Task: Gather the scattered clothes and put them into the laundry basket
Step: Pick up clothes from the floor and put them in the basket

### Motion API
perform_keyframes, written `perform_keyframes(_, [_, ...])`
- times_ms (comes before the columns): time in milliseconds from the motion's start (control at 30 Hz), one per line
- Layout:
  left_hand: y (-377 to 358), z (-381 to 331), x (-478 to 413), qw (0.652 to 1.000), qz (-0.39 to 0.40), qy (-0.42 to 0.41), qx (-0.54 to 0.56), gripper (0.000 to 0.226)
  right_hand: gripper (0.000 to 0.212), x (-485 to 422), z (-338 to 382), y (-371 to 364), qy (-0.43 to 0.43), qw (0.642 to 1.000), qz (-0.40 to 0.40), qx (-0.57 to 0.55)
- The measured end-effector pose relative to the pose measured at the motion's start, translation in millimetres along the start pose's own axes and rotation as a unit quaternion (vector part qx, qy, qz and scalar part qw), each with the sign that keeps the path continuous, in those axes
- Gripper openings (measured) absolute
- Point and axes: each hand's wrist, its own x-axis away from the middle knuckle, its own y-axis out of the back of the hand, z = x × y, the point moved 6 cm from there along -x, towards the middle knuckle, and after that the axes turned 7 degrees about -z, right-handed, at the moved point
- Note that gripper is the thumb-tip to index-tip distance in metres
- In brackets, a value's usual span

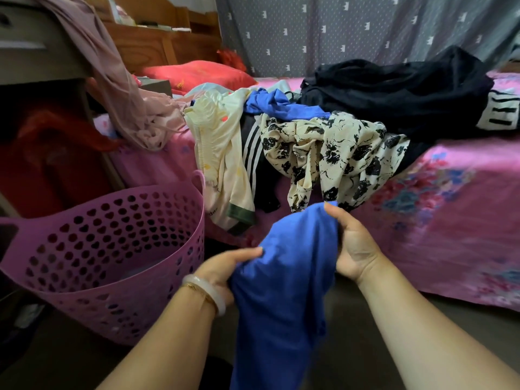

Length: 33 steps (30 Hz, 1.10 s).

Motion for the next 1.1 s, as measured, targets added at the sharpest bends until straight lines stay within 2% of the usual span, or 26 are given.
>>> perform_keyframes(67, [9.2,-24.9,-1.3,0.996,-0.033,-0.074,0.043,0.021,0.044,0.8,-4.7,1.2,-0.017,0.999,0.013,0.028])
perform_keyframes(133, [23.1,-44.0,-1.3,0.985,-0.068,-0.125,0.102,0.027,0.041,2.4,-7.5,6.6,-0.026,0.999,0.013,0.033])
perform_keyframes(200, [33.0,-48.7,-0.9,0.975,-0.088,-0.140,0.149,0.032,0.028,3.5,-6.3,13.2,-0.024,0.999,0.002,0.033])
perform_keyframes(300, [29.8,-37.6,-2.1,0.976,-0.114,-0.131,0.128,0.034,0.016,3.2,-2.0,14.3,-0.010,0.999,0.003,0.041])
perform_keyframes(367, [10.9,-19.3,2.1,0.989,-0.099,-0.080,0.069,0.044,0.021,5.4,-1.2,2.2,0.003,0.998,0.040,0.055])
perform_keyframes(433, [-14.8,-3.1,5.2,0.999,-0.029,-0.030,0.035,0.052,0.029,13.0,-4.0,-16.6,-0.004,0.994,0.088,0.057])
perform_keyframes(500, [-30.7,0.2,4.5,0.998,0.018,-0.047,0.047,0.048,0.028,17.9,-6.4,-31.2,-0.021,0.989,0.136,0.053])
perform_keyframes(533, [-29.7,-6.3,-0.8,0.994,-0.001,-0.085,0.066,0.046,0.027,19.1,-6.6,-34.5,-0.028,0.987,0.144,0.060])
perform_keyframes(600, [-10.8,-26.2,-4.2,0.976,-0.114,-0.168,0.076,0.044,0.024,19.5,-10.6,-31.1,-0.072,0.981,0.157,0.088])
perform_keyframes(633, [-4.8,-35.2,-1.2,0.969,-0.136,-0.190,0.079,0.044,0.030,19.8,-13.6,-25.9,-0.100,0.975,0.170,0.105])
perform_keyframes(700, [0.8,-48.6,4.6,0.966,-0.119,-0.212,0.088,0.041,0.038,23.4,-25.6,-15.1,-0.145,0.954,0.195,0.173])
perform_keyframes(733, [0.6,-50.1,9.1,0.968,-0.104,-0.214,0.085,0.040,0.050,25.9,-34.1,-10.1,-0.161,0.939,0.206,0.225])
perform_keyframes(800, [-4.7,-49.0,16.0,0.974,-0.069,-0.202,0.077,0.041,0.081,24.8,-49.8,-3.9,-0.160,0.904,0.220,0.330])
perform_keyframes(867, [-14.6,-43.8,18.1,0.980,-0.025,-0.177,0.082,0.042,0.097,24.6,-56.6,-11.4,-0.129,0.898,0.224,0.355])
perform_keyframes(967, [-24.7,-44.7,21.9,0.979,0.025,-0.160,0.120,0.043,0.103,25.7,-61.0,-31.0,-0.126,0.923,0.228,0.281])
perform_keyframes(1100, [-20.9,-62.7,31.6,0.971,0.035,-0.196,0.133,0.046,0.083,22.6,-53.7,-36.0,-0.169,0.965,0.196,0.045])
